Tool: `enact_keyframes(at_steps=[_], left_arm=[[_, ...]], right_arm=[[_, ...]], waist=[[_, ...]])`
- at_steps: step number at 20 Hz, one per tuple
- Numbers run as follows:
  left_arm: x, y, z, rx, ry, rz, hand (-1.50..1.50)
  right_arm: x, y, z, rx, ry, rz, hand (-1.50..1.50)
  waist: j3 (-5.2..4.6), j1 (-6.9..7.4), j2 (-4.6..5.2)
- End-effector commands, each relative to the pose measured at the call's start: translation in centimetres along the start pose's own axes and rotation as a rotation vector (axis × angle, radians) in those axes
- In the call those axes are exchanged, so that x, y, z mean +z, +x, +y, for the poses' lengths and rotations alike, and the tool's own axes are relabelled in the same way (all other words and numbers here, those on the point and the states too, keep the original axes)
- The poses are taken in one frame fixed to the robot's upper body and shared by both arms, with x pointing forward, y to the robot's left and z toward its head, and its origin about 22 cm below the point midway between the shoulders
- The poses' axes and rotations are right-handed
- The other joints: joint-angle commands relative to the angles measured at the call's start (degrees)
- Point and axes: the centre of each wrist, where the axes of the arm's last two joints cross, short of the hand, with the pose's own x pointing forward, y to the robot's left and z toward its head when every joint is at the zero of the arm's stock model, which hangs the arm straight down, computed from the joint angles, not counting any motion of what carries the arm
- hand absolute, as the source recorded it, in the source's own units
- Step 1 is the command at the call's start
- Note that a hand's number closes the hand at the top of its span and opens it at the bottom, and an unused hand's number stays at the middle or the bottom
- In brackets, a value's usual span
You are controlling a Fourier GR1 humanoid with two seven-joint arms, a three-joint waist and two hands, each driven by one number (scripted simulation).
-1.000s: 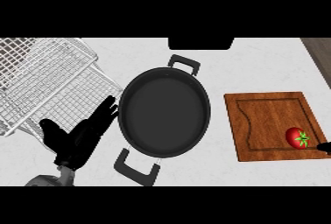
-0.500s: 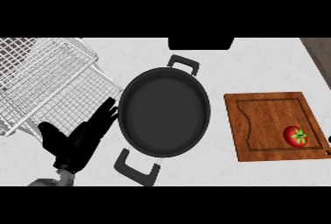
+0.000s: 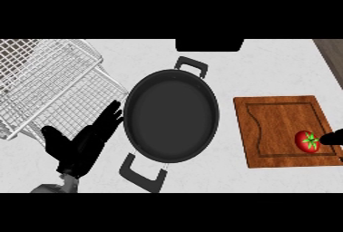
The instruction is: Pick the tomato from the cutting board and place it in the pot
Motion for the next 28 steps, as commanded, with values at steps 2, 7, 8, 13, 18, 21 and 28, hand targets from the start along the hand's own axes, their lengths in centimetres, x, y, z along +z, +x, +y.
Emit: enact_keyframes(at_steps=[2,7,8,13,18,21,28], left_arm=[[-0.6,0.6,-1.9,0.019,-0.003,0.011,0.0],[0.0,-0.8,0.7,0.007,-0.005,0.009,0.0],[-0.5,-0.7,0.2,0.007,-0.017,0.002,0.0],[0.5,-0.5,0.7,0.009,0.005,0.005,0.0],[-0.4,-1.0,1.1,0.017,-0.01,0.003,0.0],[0.5,-2.7,0.4,0.007,0.001,0.021,0.0],[0.5,-0.6,0.8,0.015,0.016,0.001,0.0]], right_arm=[[-0.5,0.2,2.3,-0.01,0.028,0.035,-1.5],[-2.6,-1.7,6.3,0.071,0.027,0.068,-1.5],[-2.1,0.5,5.9,0.079,-0.005,0.07,-1.5],[-3.5,-1.3,4.1,0.16,-0.034,0.156,-1.5],[-2.9,-1.9,5.9,0.18,-0.003,0.161,-1.5],[-2.7,-1.0,8.1,0.186,-0.002,0.161,-1.5],[-5.1,-5.9,9.1,0.194,0.02,0.188,-1.5]], waist=[[0.03,-0.01,0.03],[0.02,0.05,0.09],[0.01,0.11,0.08],[0.02,0.24,0.08],[0.01,-0.05,0.04],[0.01,0.19,0.06],[0.03,0.01,0.06]])
